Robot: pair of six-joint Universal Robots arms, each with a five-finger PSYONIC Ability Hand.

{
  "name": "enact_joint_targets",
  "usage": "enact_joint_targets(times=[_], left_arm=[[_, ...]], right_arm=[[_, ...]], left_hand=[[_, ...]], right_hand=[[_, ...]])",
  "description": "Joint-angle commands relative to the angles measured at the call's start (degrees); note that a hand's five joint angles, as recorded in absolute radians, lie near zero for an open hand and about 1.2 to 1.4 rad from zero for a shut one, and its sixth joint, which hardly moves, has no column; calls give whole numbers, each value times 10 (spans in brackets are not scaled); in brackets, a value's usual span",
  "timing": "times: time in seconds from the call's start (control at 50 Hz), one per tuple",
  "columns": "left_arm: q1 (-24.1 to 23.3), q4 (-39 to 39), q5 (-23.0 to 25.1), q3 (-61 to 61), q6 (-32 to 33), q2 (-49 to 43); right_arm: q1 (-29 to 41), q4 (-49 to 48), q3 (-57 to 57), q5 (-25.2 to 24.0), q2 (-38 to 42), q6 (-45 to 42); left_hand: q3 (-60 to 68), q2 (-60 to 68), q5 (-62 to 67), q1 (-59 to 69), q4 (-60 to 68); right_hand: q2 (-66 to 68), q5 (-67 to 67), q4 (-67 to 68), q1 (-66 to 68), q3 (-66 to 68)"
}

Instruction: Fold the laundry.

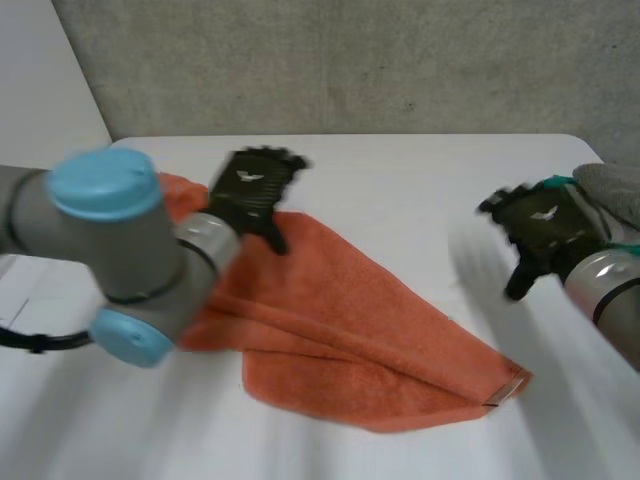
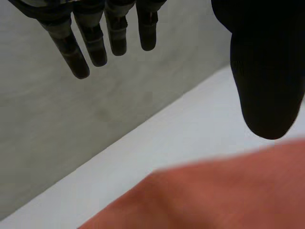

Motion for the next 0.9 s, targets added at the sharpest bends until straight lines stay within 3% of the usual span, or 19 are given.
enact_joint_targets(times=[0.02,0.18,0.3,0.4,0.48,0.5,0.54,0.64,0.7,0.76,0.8,0.9], left_arm=[[131,-25,11,-20,127,1],[225,-121,126,-12,189,-36],[245,-133,161,-18,196,-49],[244,-132,159,-19,192,-56],[239,-130,158,-22,188,-56],[239,-130,157,-25,187,-54],[239,-130,158,-29,187,-53],[239,-130,158,-33,185,-52],[240,-130,158,-43,185,-48],[243,-130,158,-49,185,-42],[244,-130,158,-51,185,-37],[247,-130,158,-54,185,-27]], right_arm=[[62,134,-2,-52,-12,-16],[115,124,17,-46,9,86],[118,96,36,-44,45,93],[120,72,49,-36,60,92],[120,37,49,0,82,85],[120,29,45,17,87,85],[119,20,43,26,87,84],[118,18,29,32,102,68],[118,21,26,34,106,64],[117,31,24,37,104,71],[115,40,27,34,103,72],[117,53,32,35,89,73]], left_hand=[[-12,-9,-5,-6,-9],[0,3,6,6,3],[8,11,15,14,12],[10,13,16,16,13],[13,16,20,20,17],[15,18,21,21,18],[18,21,25,25,22],[18,21,25,25,22],[18,21,25,25,22],[20,23,26,26,23],[20,23,26,26,23],[20,23,26,26,23]], right_hand=[[-28,-38,-34,-17,-22],[-28,-38,-34,-17,-22],[-27,-37,-33,-16,-22],[92,82,86,103,98],[206,196,200,218,212],[330,320,324,341,335],[448,438,442,460,454],[606,597,601,618,612],[577,567,571,588,582],[285,275,279,296,290],[195,185,189,207,201],[158,148,152,169,163]])
